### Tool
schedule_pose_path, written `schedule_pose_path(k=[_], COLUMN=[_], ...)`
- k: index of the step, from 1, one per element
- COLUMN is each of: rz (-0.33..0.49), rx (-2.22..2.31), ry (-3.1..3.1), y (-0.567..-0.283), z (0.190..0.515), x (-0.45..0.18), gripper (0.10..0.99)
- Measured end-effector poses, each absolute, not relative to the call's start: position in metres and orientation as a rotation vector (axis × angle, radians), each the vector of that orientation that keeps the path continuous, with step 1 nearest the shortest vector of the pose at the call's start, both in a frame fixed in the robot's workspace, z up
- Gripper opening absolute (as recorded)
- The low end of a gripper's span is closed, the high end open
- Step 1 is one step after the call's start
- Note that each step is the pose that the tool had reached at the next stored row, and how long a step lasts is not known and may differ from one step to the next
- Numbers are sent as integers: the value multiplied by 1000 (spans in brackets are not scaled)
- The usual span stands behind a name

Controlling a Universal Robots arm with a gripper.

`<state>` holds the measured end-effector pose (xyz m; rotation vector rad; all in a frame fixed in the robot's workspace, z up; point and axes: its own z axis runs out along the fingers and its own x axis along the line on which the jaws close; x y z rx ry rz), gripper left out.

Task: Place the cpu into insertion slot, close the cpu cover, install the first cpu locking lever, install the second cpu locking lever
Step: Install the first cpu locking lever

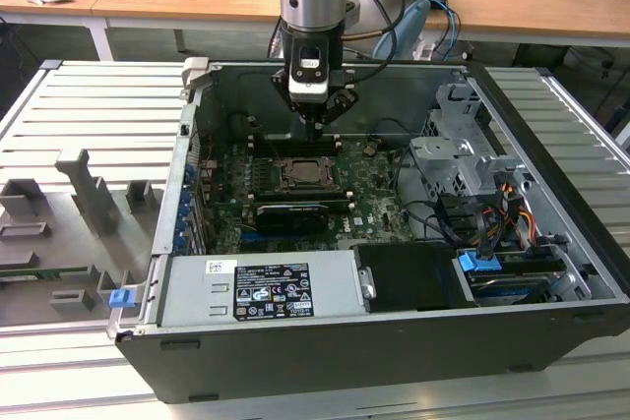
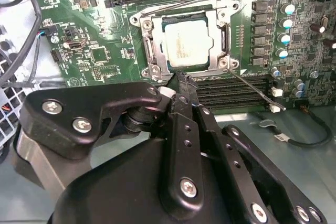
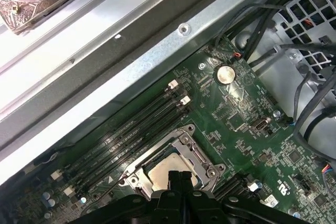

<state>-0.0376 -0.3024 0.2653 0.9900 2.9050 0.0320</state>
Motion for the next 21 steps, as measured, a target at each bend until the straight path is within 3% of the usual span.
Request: schedule_pose_path(k=[21], rz=[41], rx=[733], ry=[2982], y=[-302], z=[265], x=[-38], gripper=[106])
